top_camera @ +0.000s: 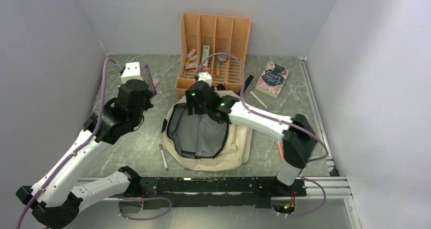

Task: Pack the student bag
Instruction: Place the book in the student bag.

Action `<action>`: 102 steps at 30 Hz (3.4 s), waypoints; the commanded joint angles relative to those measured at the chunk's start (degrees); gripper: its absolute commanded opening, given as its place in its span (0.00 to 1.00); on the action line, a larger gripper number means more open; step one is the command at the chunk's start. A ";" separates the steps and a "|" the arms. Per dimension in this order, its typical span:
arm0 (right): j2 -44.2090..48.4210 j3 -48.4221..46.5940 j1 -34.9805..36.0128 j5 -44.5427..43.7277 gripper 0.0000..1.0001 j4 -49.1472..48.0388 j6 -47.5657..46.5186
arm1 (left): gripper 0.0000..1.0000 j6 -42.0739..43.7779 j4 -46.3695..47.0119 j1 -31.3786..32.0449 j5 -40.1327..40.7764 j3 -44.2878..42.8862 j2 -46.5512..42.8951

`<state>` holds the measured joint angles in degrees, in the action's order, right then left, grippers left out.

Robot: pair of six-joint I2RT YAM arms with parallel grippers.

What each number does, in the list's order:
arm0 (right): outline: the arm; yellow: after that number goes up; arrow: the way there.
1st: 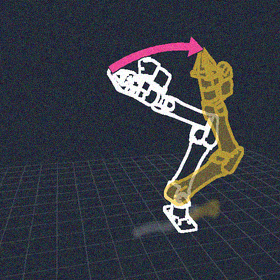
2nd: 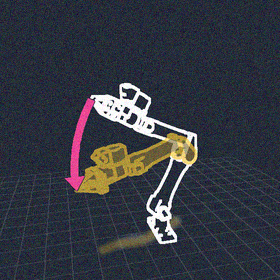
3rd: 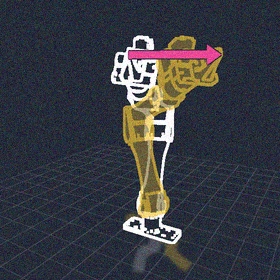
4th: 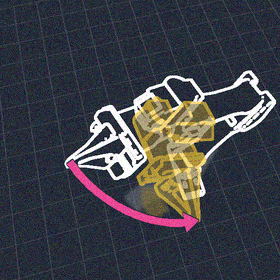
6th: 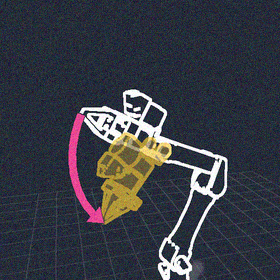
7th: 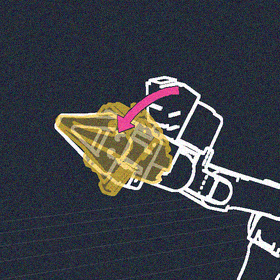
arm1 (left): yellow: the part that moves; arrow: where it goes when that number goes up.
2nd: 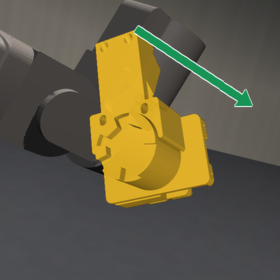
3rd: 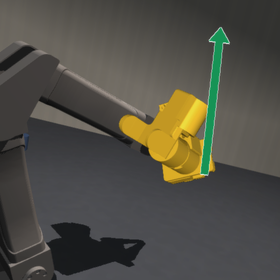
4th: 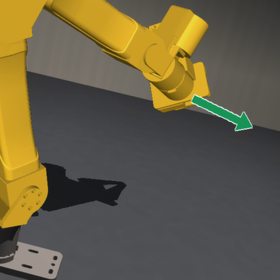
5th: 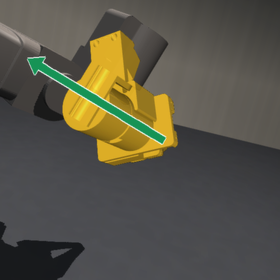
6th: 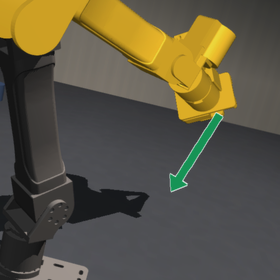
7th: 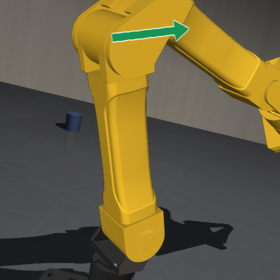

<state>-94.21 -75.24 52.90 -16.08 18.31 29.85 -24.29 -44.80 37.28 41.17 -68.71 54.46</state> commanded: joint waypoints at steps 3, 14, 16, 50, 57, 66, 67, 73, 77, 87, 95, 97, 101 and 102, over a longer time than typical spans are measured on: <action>-14.14 -10.00 4.76 -19.72 0.85 19.25 3.78 | 0.05 -1.38 1.81 -0.41 2.70 0.94 -2.64; -25.27 -17.73 8.09 -28.05 0.97 29.51 7.83 | 0.05 0.88 2.43 -0.36 2.34 3.27 -5.48; -27.37 -19.04 8.70 -29.94 0.97 32.38 8.88 | 0.05 1.00 2.44 -0.36 2.19 3.30 -5.89; 3.88 6.00 2.23 -8.61 0.00 -1.60 -9.53 | 0.05 -12.79 5.84 -0.36 -37.84 10.50 -4.68; 11.23 12.90 -1.44 0.92 0.00 -10.82 -13.51 | 0.05 -14.07 13.56 -0.36 -44.23 15.36 -2.87; 12.21 13.65 -1.49 2.73 0.00 -13.24 -13.55 | 0.05 -14.21 23.33 -0.41 -51.30 17.59 2.49; 12.41 13.91 -1.60 2.95 0.00 -13.86 -13.37 | 0.05 -14.32 24.09 -0.37 -52.22 17.97 2.76; 12.89 14.77 -1.89 3.95 0.00 -16.45 -12.48 | 0.05 -16.48 32.56 -0.37 -55.95 21.15 3.70; 12.98 15.19 -2.40 5.72 0.00 -17.85 -11.79 | 0.05 -19.85 40.87 -0.37 -57.84 26.32 3.85; 12.93 16.70 -2.94 9.03 0.00 -21.07 -9.71 | 0.05 -25.98 68.97 -0.37 -63.04 37.07 9.42; 12.57 17.06 -3.22 9.75 0.00 -22.00 -9.37 | 0.05 -27.62 84.88 -0.36 -64.86 40.38 19.81; 12.43 17.06 -3.26 9.85 0.00 -22.01 -9.34 | 0.05 -27.69 87.36 -0.36 -64.69 39.87 22.47; 12.45 17.35 -3.33 9.36 0.00 -21.97 -9.31 | 0.07 -24.85 86.01 -0.36 -63.31 36.44 26.83; 12.54 17.47 -3.38 9.19 0.00 -21.92 -9.35 | 0.13 -23.85 84.20 -0.36 -62.84 35.26 27.79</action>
<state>-83.35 -57.49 49.67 -8.10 3.42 19.51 -51.07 31.31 36.84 -20.69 -28.08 80.14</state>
